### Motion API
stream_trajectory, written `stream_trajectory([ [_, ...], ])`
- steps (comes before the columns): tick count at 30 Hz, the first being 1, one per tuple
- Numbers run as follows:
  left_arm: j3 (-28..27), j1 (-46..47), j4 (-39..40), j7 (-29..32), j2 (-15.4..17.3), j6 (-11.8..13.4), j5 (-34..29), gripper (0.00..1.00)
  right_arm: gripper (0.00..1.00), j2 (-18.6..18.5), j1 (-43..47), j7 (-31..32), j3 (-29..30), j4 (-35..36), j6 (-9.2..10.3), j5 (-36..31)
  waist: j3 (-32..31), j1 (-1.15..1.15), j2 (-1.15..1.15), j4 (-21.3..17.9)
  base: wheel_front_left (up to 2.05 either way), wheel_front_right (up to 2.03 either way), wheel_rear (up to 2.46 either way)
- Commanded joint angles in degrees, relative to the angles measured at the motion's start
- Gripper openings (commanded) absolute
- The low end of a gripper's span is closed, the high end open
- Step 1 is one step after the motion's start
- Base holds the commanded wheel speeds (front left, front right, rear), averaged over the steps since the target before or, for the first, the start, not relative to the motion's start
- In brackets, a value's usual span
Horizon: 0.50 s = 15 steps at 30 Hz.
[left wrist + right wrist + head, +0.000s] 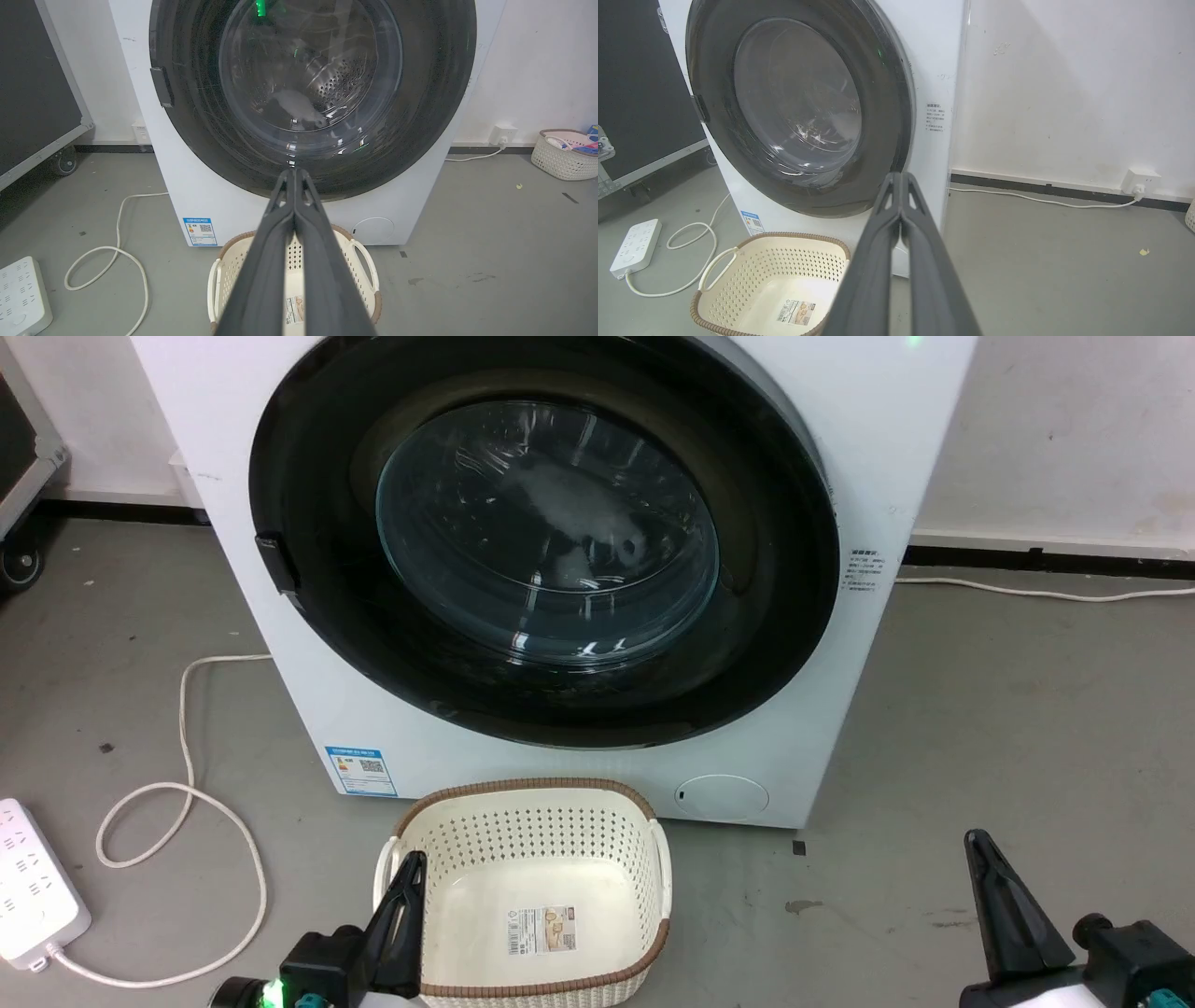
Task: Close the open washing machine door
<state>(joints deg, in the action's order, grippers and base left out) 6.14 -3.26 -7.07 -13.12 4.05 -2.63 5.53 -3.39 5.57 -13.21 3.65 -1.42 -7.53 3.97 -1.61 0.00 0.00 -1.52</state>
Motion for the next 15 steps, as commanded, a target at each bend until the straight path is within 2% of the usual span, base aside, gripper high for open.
stream_trajectory([
  [1,-0.3,0.4,0.4,0.4,-0.1,0.3,-0.6,0.0,0.0,0.1,-0.7,0.4,-0.1,0.2,0.01,-0.5,0.0,0.0,0.0,0.0,0.0,0.0,0.0],
  [15,-1.2,0.8,1.4,2.2,-0.3,0.6,-1.3,0.0,0.0,0.1,-1.4,2.3,-0.6,0.4,0.01,-1.0,0.3,0.0,0.0,0.2,0.0,0.0,0.0],
])
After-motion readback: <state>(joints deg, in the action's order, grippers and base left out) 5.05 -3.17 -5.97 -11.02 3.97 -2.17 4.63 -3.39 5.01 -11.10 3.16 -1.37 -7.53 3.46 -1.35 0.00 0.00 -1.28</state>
